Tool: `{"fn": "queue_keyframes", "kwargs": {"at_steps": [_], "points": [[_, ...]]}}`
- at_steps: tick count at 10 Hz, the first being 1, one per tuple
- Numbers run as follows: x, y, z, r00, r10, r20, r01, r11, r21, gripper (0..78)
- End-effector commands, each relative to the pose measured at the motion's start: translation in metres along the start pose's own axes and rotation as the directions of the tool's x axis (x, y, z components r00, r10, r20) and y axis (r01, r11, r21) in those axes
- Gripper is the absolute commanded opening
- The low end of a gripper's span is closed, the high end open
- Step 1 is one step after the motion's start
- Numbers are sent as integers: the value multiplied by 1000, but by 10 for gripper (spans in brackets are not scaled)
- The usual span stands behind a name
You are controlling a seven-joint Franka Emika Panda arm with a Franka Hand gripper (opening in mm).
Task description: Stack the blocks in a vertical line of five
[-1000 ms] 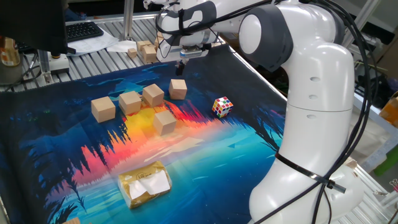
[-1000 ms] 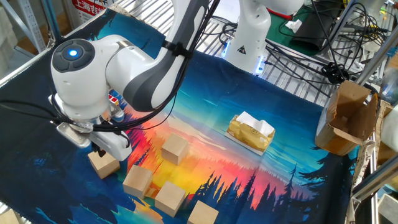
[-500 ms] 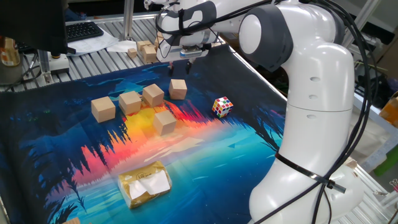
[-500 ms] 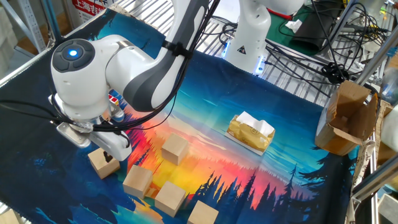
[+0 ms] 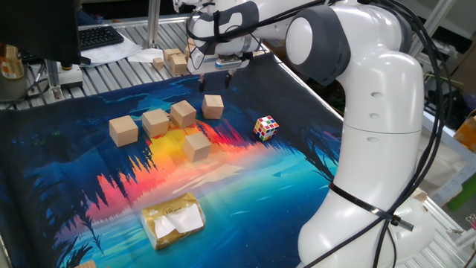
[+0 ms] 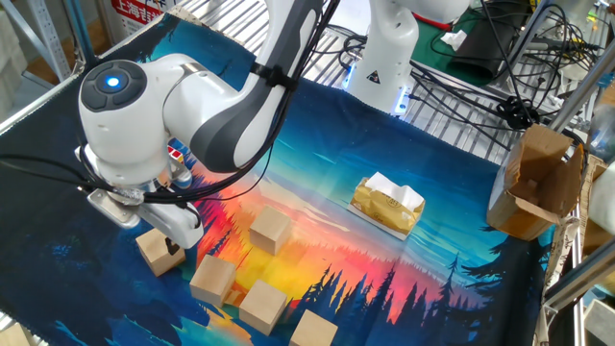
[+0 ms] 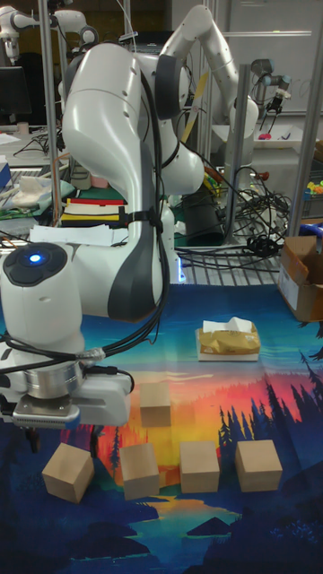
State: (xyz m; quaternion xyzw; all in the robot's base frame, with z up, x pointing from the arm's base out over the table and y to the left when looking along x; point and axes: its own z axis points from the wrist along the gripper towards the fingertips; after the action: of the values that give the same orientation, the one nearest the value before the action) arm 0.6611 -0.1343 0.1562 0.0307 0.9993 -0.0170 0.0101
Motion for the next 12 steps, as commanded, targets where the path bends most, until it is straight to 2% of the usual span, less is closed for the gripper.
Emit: {"fn": "queue_keyframes", "kwargs": {"at_steps": [1, 4, 6, 9, 12], "points": [[4, 13, 33, 992, 127, -4, -127, 992, -1, 774], [4, 13, 35, 987, 157, -13, -157, 988, 1, 774], [4, 11, 35, 986, 168, -6, -168, 986, 11, 774], [7, 3, 26, 985, 171, -6, -171, 985, 22, 774], [7, -4, 29, 986, 169, 2, -169, 985, 18, 774]]}}
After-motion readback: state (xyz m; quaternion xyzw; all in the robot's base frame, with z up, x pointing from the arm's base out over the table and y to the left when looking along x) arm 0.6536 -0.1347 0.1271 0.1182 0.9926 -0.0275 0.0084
